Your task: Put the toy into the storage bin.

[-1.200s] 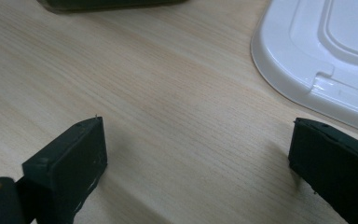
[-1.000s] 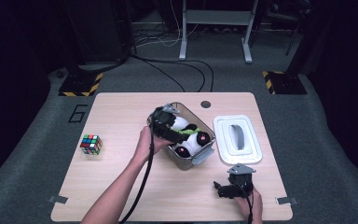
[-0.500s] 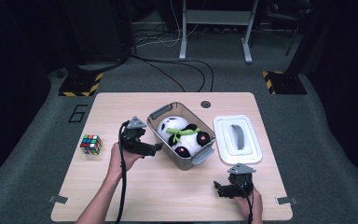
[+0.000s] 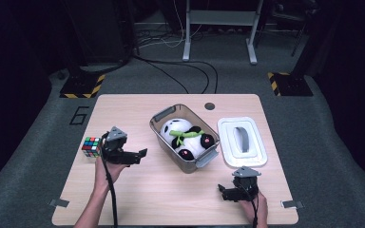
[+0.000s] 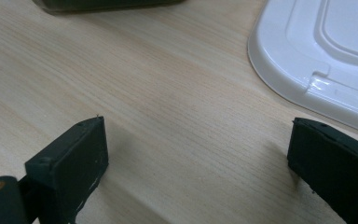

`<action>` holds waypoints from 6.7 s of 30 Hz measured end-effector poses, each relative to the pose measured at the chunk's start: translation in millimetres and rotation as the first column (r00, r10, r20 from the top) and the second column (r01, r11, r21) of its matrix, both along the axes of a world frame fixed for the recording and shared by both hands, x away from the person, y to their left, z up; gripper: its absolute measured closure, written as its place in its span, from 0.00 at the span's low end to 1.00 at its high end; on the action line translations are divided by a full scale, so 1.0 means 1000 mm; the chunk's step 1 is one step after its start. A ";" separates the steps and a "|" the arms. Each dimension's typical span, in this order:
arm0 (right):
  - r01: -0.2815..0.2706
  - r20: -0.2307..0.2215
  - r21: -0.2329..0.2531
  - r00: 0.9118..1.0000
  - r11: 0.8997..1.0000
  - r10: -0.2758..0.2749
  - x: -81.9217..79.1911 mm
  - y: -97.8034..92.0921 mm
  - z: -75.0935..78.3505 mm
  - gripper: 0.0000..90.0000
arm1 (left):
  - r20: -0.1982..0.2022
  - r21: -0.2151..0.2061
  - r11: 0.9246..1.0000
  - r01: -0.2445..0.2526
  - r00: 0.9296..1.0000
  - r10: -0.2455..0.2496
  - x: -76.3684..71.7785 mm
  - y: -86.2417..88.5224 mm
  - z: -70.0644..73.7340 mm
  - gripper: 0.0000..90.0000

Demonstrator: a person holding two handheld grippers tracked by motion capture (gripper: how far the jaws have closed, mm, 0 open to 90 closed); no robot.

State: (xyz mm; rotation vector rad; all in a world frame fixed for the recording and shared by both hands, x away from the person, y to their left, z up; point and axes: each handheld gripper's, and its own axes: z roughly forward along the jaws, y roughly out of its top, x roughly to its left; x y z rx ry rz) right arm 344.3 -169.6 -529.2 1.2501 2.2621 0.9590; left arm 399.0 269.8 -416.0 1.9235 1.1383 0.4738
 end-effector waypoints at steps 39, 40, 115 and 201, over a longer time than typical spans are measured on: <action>0.000 0.009 -0.005 1.000 1.000 0.000 0.000 0.000 0.000 0.05 | -0.091 0.079 0.898 -0.432 0.894 0.438 0.054 0.142 -0.072 0.16; 0.000 0.009 -0.005 1.000 1.000 0.000 0.000 0.000 0.000 0.05 | -0.094 0.069 0.904 -0.423 0.899 0.428 0.054 0.143 -0.074 0.17; -0.006 0.000 0.006 1.000 1.000 0.006 0.002 0.000 0.000 0.04 | -0.032 0.078 0.988 0.133 0.991 -0.130 0.015 0.017 0.039 0.38; -0.019 -0.012 -0.006 1.000 1.000 0.019 0.004 0.001 0.000 0.00 | -0.047 -0.070 0.950 0.306 0.950 -0.309 0.049 -0.109 0.067 0.38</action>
